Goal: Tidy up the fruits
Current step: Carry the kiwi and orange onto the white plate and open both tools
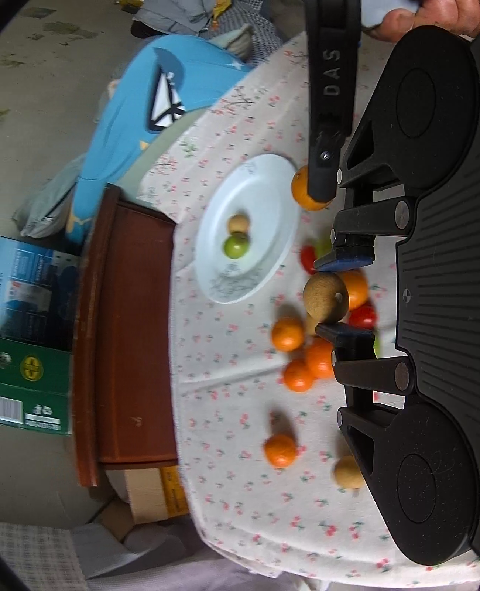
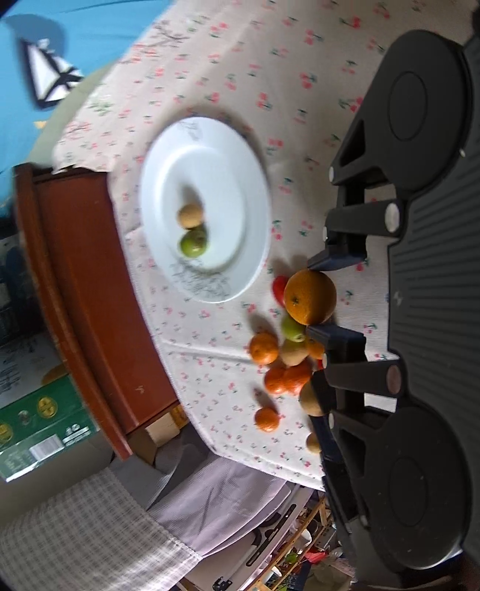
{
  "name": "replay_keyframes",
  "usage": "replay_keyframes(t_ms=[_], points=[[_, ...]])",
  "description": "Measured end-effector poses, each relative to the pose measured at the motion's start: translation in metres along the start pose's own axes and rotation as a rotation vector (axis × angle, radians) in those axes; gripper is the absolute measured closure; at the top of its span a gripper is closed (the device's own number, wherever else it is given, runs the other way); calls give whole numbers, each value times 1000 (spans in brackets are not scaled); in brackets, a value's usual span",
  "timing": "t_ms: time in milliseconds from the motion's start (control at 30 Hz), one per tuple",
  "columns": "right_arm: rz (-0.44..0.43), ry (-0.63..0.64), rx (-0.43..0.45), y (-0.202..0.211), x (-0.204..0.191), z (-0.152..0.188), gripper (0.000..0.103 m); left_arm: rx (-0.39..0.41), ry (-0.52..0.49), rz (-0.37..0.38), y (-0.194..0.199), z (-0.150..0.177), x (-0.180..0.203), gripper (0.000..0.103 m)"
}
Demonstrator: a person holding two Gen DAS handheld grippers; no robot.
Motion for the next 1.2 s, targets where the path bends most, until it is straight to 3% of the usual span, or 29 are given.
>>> replay_keyframes(t_ms=[333, 567, 1200], points=[[61, 66, 46, 29, 10, -23, 71, -10, -24, 60, -13, -36, 13, 76], [70, -18, 88, 35, 36, -41, 71, -24, -64, 76, -30, -61, 26, 76], [110, -141, -9, -15, 68, -60, 71, -142, -111, 104, -97, -82, 44, 76]])
Point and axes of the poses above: each gripper's, at about its wrist camera, not at the fingertips, and y roughly against the way its jaws point, x to its right, z to its underside, the point moved 7 cm from there along -y, roughly the way its jaws point, and after that the axes turned 15 degrees about -x, right-handed, at the moved point
